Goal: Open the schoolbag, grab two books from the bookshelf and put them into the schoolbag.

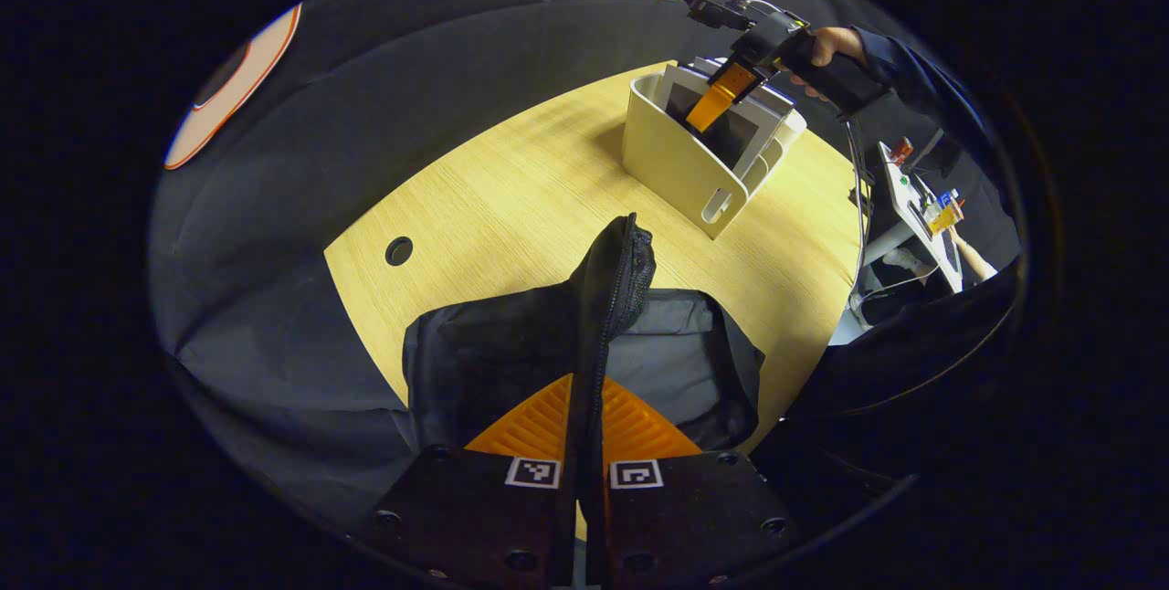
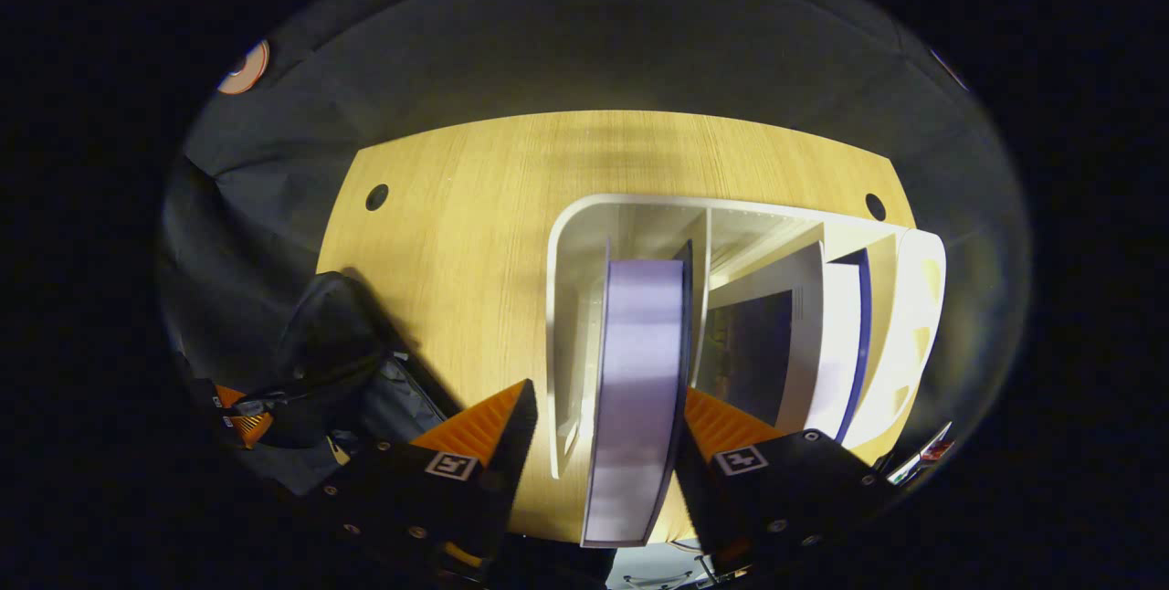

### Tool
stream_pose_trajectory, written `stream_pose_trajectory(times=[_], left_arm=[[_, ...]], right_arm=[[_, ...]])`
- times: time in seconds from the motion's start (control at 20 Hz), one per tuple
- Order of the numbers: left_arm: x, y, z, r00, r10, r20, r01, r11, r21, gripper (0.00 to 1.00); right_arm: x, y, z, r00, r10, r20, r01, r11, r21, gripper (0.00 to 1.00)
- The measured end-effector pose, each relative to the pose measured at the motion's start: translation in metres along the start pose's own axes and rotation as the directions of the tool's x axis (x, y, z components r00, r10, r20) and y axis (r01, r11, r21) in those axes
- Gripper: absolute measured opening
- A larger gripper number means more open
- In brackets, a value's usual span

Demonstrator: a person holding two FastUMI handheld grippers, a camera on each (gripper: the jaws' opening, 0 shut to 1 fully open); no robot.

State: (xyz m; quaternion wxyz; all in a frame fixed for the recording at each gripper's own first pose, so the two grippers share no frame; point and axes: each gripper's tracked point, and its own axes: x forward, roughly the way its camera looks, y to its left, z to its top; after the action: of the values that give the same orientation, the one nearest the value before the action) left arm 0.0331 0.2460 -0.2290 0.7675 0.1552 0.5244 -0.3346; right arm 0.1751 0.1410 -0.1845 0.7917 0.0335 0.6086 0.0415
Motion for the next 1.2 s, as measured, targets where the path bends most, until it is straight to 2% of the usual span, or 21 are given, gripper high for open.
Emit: stream_pose_trajectory(times=[0.05,0.15,0.2,0.25,0.55,0.75,1.2], left_arm=[[-0.001,-0.002,0.001,1.0,-0.003,0.001,0.003,1.0,0.007,0.06],[0.0,-0.002,0.001,1.0,-0.01,0.002,0.01,1.0,0.019,0.06],[0.0,-0.001,-0.001,1.0,-0.013,0.001,0.013,1.0,0.023,0.06],[-0.001,-0.001,-0.001,1.0,-0.013,0.002,0.013,1.0,0.027,0.06],[0.0,-0.003,-0.001,1.0,-0.028,0.005,0.028,0.998,0.051,0.06],[0.003,-0.007,-0.004,0.999,-0.036,0.008,0.035,0.997,0.075,0.06],[0.007,-0.014,-0.009,0.999,-0.049,-0.005,0.049,0.989,0.136,0.06]], right_arm=[[-0.001,0.0,-0.001,1.0,-0.004,-0.004,0.004,1.0,0.014,0.68],[-0.003,-0.003,-0.006,0.999,-0.03,-0.018,0.031,0.999,0.043,0.4],[-0.005,-0.006,-0.007,0.999,-0.042,-0.019,0.043,0.998,0.046,0.42],[-0.006,-0.007,-0.01,0.998,-0.051,-0.029,0.053,0.997,0.047,0.4],[-0.021,-0.006,-0.03,0.995,-0.087,-0.051,0.09,0.994,0.063,0.37],[-0.039,-0.001,-0.049,0.996,-0.082,-0.039,0.084,0.995,0.055,0.37],[-0.083,-0.016,-0.099,0.996,-0.085,0.03,0.079,0.986,0.148,0.36]])
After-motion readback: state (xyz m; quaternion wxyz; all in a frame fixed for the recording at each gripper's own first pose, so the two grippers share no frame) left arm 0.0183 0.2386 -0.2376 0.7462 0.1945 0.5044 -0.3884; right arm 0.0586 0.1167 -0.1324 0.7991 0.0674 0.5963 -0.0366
